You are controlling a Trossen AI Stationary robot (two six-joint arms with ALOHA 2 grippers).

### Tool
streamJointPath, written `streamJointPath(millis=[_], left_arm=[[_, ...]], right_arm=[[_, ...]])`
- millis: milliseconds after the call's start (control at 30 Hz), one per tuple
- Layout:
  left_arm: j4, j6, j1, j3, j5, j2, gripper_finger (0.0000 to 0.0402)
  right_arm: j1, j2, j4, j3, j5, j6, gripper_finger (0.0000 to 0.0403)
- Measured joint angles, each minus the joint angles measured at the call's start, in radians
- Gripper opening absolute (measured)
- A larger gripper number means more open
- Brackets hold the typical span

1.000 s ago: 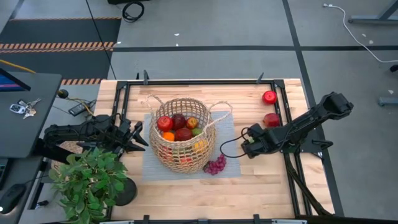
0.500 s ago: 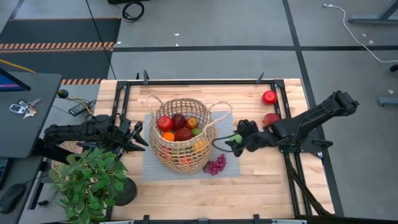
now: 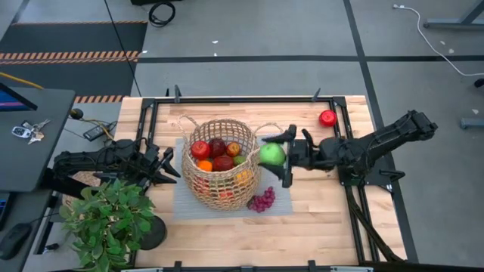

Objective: Build produce basket
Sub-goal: Put the green apple into the brown basket

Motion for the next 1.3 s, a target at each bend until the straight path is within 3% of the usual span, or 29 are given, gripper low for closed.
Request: streamJointPath(millis=[133,367,533,700,933,1300], left_arm=[[0.000,0.000,0.000,0.000,0.000,0.000,0.0121],[0.000,0.000,0.000,0.000,0.000,0.000,0.0121],[0.000,0.000,0.000,0.000,0.000,0.000,0.0121],[0.000,0.000,0.000,0.000,0.000,0.000,0.0121],[0.000,0.000,0.000,0.000,0.000,0.000,0.0121],[0.000,0.000,0.000,0.000,0.000,0.000,0.0121]], right_arm=[[-0.023,0.000,0.096,0.000,0.020,-0.304,0.0360],[-0.070,0.001,0.104,0.000,0.023,-0.814,0.0360],[-0.095,0.001,0.105,0.000,0.026,-1.080,0.0360],[-0.121,0.001,0.105,0.000,0.047,-1.217,0.0363],[-0.152,0.001,0.099,0.000,0.178,-1.275,0.0365],[-0.245,0.001,0.106,0.000,-0.067,-1.295,0.0366]])
